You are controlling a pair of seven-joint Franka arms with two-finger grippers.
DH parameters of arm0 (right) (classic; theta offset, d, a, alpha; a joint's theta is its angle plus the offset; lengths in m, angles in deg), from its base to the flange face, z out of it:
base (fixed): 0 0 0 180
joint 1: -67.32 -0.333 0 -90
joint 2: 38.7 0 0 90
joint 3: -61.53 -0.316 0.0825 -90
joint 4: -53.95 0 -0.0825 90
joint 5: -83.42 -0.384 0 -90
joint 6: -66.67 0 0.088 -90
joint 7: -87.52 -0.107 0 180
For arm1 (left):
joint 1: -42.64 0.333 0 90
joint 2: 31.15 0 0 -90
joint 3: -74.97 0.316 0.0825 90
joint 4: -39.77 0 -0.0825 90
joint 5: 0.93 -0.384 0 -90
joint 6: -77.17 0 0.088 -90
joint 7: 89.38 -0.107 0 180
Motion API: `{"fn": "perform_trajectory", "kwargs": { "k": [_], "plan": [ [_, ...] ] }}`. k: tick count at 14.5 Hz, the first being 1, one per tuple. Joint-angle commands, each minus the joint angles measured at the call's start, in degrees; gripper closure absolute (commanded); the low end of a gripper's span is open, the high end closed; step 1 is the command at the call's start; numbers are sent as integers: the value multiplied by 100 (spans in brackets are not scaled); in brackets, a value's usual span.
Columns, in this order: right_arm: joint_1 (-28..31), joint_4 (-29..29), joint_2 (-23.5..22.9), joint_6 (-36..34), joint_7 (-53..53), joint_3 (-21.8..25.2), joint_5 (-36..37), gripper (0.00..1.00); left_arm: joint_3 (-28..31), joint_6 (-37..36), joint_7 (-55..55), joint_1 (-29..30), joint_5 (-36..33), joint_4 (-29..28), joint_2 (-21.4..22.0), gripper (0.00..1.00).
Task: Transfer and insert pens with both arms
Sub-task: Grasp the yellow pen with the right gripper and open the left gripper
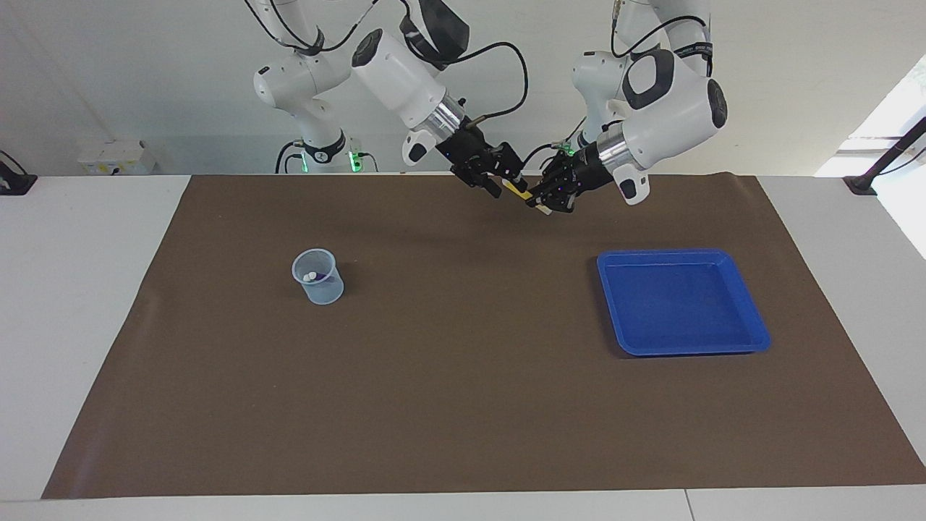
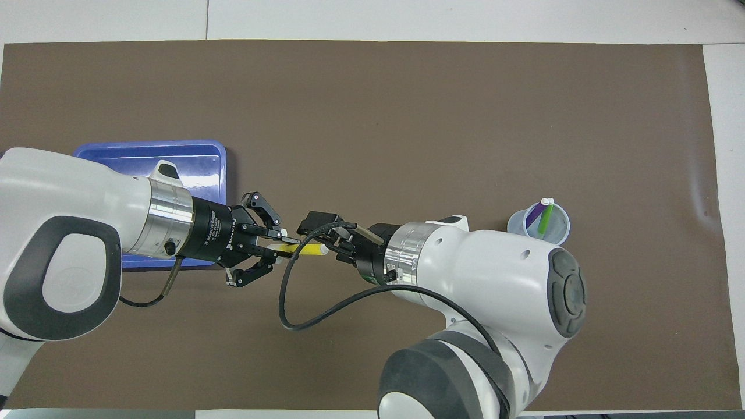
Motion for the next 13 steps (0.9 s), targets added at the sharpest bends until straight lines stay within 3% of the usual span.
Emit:
{"fn": "perform_trajectory", "kwargs": {
  "k": [1, 4, 8, 9, 12, 13],
  "plan": [
    [-11, -18, 10, 47, 130, -80, -139, 31, 47, 150, 70, -79, 113, -253, 239, 100],
    [-11, -18, 10, 30, 139, -80, -148, 31, 47, 211, 70, -87, 130, -279, 257, 100],
    [-2, -18, 10, 21, 156, -80, -139, 44, 47, 229, 70, -105, 157, -279, 257, 100],
    [-2, -18, 10, 21, 156, -80, -148, 52, 47, 229, 70, -105, 157, -279, 257, 100],
    [7, -18, 10, 3, 156, -80, -148, 97, 47, 229, 70, -105, 157, -279, 257, 100],
    [24, -18, 10, 3, 156, -80, -148, 100, 47, 229, 70, -105, 157, -279, 257, 100]
  ]
}}
